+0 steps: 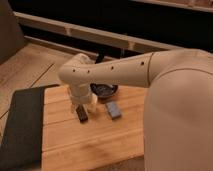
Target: Drag the pepper across the table
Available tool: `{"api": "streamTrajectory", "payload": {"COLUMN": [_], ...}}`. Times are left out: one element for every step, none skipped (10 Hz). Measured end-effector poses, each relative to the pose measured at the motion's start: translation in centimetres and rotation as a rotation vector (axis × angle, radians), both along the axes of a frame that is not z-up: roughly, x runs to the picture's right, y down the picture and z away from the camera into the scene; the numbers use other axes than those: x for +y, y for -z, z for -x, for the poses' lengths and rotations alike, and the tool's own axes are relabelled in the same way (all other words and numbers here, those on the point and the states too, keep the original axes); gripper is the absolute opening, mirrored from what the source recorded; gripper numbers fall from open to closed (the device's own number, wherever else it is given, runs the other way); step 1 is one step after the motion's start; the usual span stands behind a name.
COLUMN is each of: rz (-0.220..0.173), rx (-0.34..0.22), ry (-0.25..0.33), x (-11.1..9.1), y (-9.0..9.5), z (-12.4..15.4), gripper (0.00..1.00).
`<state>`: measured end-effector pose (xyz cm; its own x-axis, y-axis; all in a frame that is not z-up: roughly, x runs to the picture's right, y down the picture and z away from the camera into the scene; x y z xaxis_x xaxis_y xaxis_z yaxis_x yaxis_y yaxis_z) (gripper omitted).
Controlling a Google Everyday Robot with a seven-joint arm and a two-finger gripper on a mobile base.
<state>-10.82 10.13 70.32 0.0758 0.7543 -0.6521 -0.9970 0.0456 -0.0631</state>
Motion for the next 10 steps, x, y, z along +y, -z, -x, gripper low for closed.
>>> {"api": "streamTrajectory", "payload": {"rz": [-0.035,-0.083,-0.129,-0.191,-0.230,-0.286,-0.306,-0.312,-0.313,-0.313], "rx": [-0.012,-0.034,-0.063,-0.103,-0.133,-0.176,-0.188,-0.191,-0.191,-0.191], "ry": [0.024,0.048,0.076,0.119,0.147,0.176,0.182,0.185,0.185,0.185], "x": [-1.2,-2.9,-4.7,-7.2,-8.8,-11.0,-11.9,-12.2,-12.2,-12.2], "y": [-0.4,-1.0,-1.4,-1.6,-1.7,-1.4,-1.3,-1.3,-1.3,-1.3], "z": [0.0,0.3,0.7,1.6,2.4,3.7,4.0,4.0,4.0,4.0], "gripper": [0.65,0.65,0.65,0.65,0.65,0.65,0.65,0.65,0.65,0.65]}}
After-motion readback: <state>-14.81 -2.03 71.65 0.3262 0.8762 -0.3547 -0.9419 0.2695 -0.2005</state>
